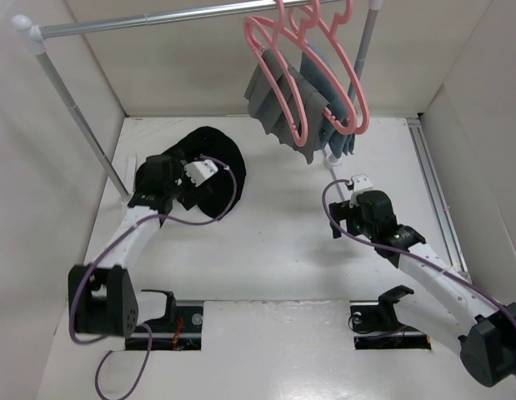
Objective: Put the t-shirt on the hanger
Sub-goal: Move the tshirt to the center of the board
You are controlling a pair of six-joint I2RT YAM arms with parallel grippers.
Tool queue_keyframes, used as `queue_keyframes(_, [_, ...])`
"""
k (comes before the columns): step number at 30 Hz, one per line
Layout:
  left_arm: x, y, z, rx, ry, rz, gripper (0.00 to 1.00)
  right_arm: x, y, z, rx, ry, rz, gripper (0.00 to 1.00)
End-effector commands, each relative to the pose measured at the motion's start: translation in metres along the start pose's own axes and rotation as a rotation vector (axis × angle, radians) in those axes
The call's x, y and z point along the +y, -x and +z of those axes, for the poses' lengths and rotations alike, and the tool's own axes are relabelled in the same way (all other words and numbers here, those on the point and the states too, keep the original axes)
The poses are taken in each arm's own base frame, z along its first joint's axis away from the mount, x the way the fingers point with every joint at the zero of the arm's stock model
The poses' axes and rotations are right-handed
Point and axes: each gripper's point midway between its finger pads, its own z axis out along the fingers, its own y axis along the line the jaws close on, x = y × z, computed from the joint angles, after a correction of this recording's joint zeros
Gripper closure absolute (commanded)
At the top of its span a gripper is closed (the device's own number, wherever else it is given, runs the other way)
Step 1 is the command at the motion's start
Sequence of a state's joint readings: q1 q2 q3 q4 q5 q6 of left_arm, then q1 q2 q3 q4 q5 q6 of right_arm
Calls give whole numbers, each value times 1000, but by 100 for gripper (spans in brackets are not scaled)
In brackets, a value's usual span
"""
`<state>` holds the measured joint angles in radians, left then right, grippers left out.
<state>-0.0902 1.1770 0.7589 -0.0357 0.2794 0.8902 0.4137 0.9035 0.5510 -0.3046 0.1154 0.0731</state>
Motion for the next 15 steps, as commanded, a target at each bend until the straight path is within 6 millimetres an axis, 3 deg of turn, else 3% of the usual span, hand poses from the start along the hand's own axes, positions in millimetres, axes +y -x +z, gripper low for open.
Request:
queue_keyframes(1, [3,30,22,-66,-64,130,0,20,39,-3,-100,63,-65,0])
queue_keyframes(4, [-28,30,41,-60,-183,210,0,30,32,3,-73,78,-90,0])
queue_keyframes(10, [-104,0,57,24,-397,508,4,38,38,9,-51,81,-111,0])
queue_keyframes(12, [-109,-7,63,76,-385,556,12,42,40,9,-51,90,-108,0])
queue_keyframes(13, [-120,-17,68,97,-425,558,17,46,37,11,-41,100,-118,0])
queue_keyframes(14, [-120,-17,71,107,-439,556,31,52,40,12,-46,112,-125,0])
queue_keyframes(15, [-122,-19,74,122,-455,542,37,51,45,12,-52,103,-124,0])
